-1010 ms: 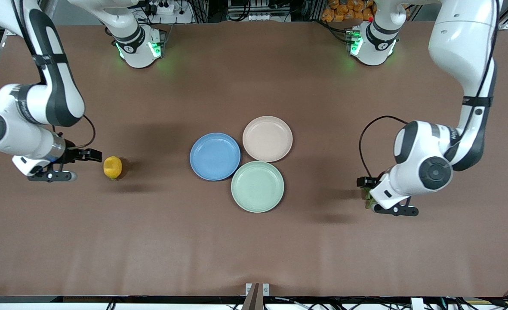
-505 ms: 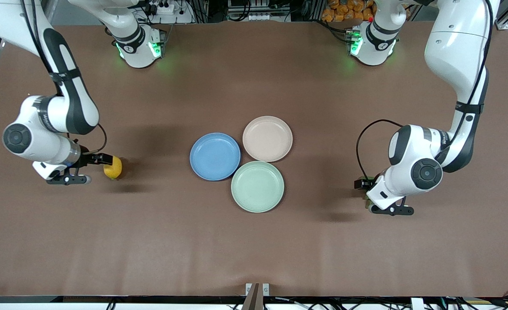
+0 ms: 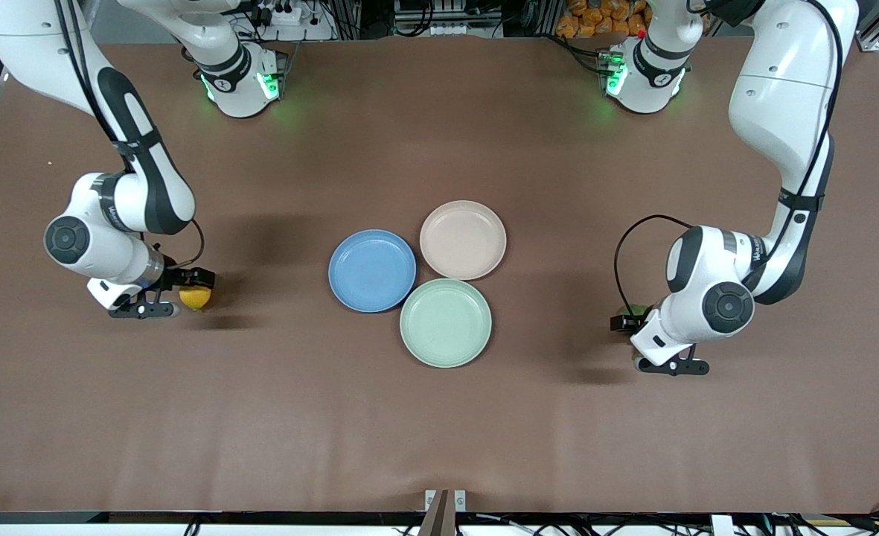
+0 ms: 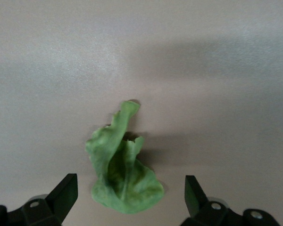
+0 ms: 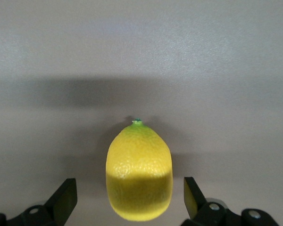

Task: Place lemon and lettuce in plates
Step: 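Close the left gripper on the lettuce while the right gripper grasps the lemon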

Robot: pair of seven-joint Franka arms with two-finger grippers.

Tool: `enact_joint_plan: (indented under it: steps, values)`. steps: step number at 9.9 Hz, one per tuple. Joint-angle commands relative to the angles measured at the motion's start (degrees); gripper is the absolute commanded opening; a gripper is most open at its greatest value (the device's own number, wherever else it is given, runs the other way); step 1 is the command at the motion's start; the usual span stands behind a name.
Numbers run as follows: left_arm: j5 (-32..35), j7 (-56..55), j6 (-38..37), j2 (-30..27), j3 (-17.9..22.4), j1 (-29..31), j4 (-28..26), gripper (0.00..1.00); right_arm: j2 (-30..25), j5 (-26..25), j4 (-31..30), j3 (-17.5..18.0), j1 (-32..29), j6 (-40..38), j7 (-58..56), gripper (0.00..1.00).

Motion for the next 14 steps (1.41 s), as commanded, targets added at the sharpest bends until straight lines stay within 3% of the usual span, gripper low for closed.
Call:
enact_joint_plan:
  steps: [1, 11, 14]
  values:
    - [2.46, -1.37, 0.67, 0.76, -0.25, 0.44, -0.06, 1.00, 0.08, 0.89, -0.56, 0.87, -0.98, 1.24, -0.54, 1.00]
    - [2.46, -1.37, 1.46, 3.31, -0.25, 0.70, 0.03, 1.00, 4.74, 0.01, -0.65, 0.78, -1.24, 6.87, -2.02, 1.00]
    - [2.55, -1.37, 1.46, 3.58, -0.25, 0.70, 0.03, 1.00, 5.18, 0.01, -0.65, 0.78, -1.33, 6.78, -3.08, 0.90]
